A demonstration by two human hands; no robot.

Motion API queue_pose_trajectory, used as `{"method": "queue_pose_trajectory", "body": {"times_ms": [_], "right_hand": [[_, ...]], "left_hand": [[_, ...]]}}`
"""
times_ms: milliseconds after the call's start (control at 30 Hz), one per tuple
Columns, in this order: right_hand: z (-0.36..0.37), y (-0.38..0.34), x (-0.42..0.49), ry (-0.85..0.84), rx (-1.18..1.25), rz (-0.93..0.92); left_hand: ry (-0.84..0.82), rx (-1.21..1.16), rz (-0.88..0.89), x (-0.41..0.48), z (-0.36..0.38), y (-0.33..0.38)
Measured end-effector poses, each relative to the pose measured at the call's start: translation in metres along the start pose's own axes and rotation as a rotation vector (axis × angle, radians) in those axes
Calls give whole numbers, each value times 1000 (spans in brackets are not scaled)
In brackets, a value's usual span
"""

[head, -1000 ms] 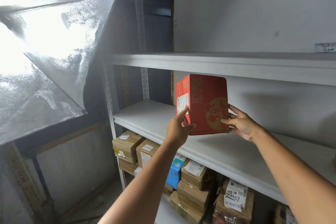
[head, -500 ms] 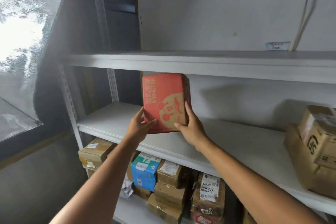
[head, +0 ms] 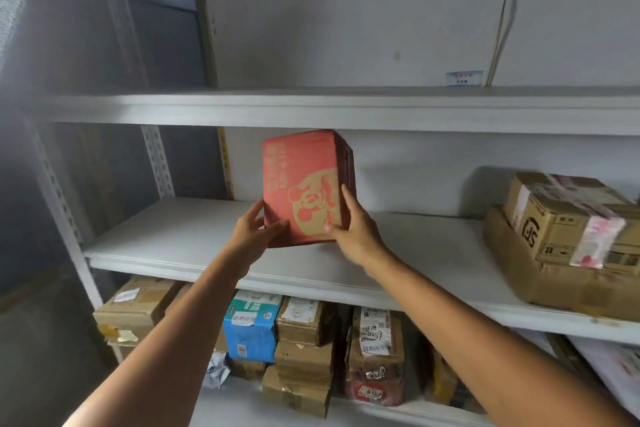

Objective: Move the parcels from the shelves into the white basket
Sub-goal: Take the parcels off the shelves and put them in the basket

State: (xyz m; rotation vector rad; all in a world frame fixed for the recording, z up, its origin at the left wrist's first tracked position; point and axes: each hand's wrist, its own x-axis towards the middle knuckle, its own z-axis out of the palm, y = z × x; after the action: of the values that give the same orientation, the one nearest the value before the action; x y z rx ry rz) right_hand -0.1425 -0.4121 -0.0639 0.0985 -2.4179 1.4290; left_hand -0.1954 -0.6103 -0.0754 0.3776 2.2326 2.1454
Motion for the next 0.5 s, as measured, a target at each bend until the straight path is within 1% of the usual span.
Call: {"method": "queue_pose_trajectory", "body": {"times_ms": [133,267,333,500], "right_hand": [[-34,23,-10,13,237,127],[-78,48,-24,233,316,213],[-104,57,-31,310,324,282],[-148,75,-37,391,283,378]], "left_hand": [[-82,-23,25,3,35,2],[-184,-52,49,9,92,1],[-231,-62,41,9,125,4],[-313,-94,-56,15,184,4]]}}
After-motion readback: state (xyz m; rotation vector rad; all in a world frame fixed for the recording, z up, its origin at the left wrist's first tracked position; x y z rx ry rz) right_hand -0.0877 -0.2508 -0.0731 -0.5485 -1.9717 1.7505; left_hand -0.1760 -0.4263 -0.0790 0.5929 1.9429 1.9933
